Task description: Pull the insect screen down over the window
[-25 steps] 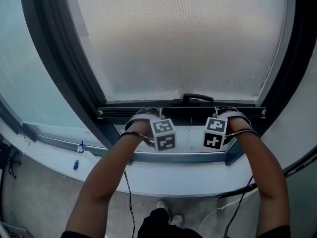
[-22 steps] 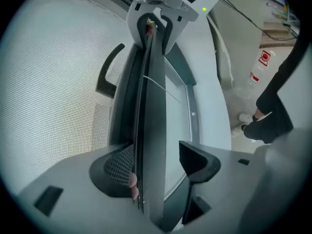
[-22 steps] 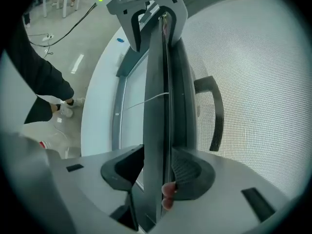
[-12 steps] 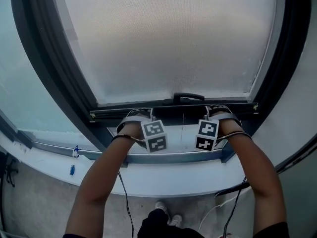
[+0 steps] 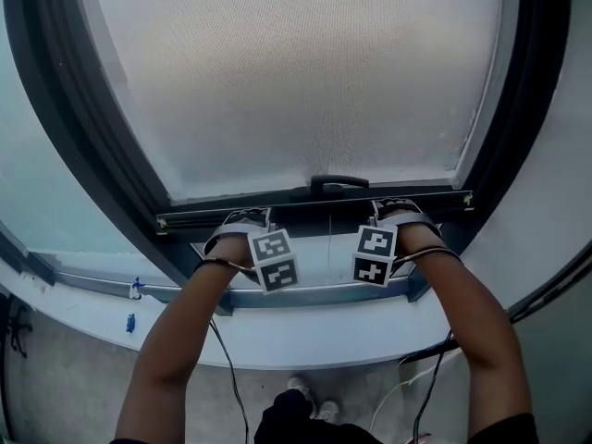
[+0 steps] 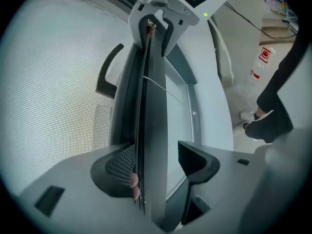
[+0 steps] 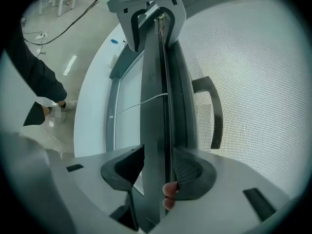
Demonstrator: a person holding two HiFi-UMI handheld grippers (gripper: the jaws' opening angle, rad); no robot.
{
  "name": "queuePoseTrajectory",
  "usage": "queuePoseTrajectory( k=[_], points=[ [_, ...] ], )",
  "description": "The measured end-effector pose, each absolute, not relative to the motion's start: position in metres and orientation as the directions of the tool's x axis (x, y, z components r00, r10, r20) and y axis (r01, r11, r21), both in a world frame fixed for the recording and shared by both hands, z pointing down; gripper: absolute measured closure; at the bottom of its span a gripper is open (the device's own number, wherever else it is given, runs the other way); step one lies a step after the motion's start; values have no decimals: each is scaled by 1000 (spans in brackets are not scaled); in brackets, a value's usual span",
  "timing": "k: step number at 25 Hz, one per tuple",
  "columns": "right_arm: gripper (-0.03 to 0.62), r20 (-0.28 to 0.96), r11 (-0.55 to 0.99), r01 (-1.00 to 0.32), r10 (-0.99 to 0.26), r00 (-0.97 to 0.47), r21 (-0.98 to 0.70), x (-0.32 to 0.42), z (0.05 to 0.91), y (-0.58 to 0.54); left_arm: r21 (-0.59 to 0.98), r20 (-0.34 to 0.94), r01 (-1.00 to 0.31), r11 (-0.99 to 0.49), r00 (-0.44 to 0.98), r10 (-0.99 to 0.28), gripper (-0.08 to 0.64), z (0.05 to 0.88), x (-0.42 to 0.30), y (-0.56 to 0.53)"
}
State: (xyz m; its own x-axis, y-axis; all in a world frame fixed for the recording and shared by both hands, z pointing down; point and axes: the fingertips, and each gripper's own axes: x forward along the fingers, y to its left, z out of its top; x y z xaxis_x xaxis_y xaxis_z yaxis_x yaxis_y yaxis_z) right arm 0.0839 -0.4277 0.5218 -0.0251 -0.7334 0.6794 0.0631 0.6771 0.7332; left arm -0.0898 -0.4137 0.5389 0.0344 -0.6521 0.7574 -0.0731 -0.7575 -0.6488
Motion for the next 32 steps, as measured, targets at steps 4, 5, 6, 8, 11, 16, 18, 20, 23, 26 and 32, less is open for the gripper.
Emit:
queuePoseTrajectory(
  k=[4, 5, 6, 8, 11, 16, 18, 20, 23, 26, 32],
  points=[
    [416, 673, 671, 53, -739, -23, 739, 85, 520, -429, -668, 736, -100, -738, 57, -674, 282, 538, -88, -416],
    [416, 670, 668, 53, -742, -21, 742, 85, 520, -429, -668, 736, -100, -737, 57, -675, 282, 538, -89, -416],
    [416, 667, 666, 55, -744, -20, 744, 84, 519, -430, -673, 732, -96, -733, 54, -679, 282, 538, -90, -416],
    [416, 661, 658, 63, -750, -24, 750, 83, 521, -428, -687, 719, -94, -721, 60, -693, 282, 537, -91, -416],
    [416, 659, 656, 73, -752, -27, 752, 85, 523, -427, -676, 724, -105, -729, 90, -684, 282, 538, -89, -414],
    [416, 698, 694, 80, -715, -42, 715, 86, 515, -423, -680, 732, -10, -734, 53, -679, 282, 535, -89, -412],
    [416, 709, 705, 81, -704, -45, 704, 84, 514, -424, -652, 757, -24, -758, 49, -652, 282, 534, -91, -411],
    [416, 713, 709, 76, -700, -44, 701, 83, 516, -424, -633, 772, -34, -773, 37, -634, 282, 537, -91, -411],
    [416, 710, 707, 62, -703, -39, 704, 85, 518, -428, -653, 757, -26, -757, 25, -653, 282, 538, -88, -414],
    [445, 699, 696, 80, -714, -37, 714, 84, 517, -431, -653, 755, -34, -756, 39, -654, 293, 536, -89, -417],
    [445, 695, 692, 82, -718, -22, 717, 86, 518, -430, -688, 725, -13, -725, 31, -688, 293, 537, -89, -417]
  ],
)
